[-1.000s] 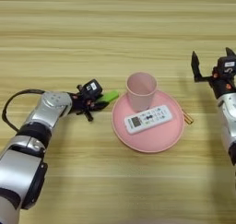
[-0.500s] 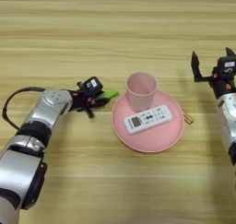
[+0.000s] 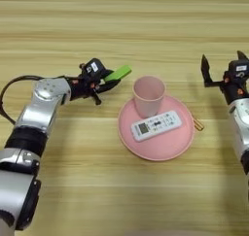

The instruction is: Move the objects on the table

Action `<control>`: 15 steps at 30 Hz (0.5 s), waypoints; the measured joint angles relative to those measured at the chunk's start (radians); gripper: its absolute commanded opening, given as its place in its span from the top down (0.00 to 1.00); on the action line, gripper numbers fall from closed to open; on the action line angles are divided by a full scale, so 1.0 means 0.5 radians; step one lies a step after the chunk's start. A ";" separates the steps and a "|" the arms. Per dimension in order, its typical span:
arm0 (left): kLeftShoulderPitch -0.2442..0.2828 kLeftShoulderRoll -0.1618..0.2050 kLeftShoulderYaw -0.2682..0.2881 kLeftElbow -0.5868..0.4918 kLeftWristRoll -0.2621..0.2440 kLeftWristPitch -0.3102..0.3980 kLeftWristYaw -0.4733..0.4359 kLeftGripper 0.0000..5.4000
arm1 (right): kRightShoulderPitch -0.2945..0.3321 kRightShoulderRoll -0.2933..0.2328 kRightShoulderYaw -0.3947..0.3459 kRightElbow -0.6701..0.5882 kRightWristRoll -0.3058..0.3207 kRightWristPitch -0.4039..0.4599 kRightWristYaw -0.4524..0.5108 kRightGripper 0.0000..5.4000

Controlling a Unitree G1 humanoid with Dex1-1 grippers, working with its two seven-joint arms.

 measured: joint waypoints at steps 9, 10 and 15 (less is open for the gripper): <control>0.185 0.059 -0.053 -0.603 -0.108 0.187 -0.100 0.75 | 0.000 0.007 0.006 0.002 -0.008 0.000 -0.003 0.00; 0.191 0.062 -0.061 -0.632 -0.118 0.198 -0.113 0.75 | 0.000 0.007 0.007 0.002 -0.009 0.000 -0.003 0.00; 0.217 0.092 -0.095 -0.753 -0.148 0.193 -0.184 0.75 | 0.000 0.008 0.007 0.002 -0.014 0.000 -0.004 0.00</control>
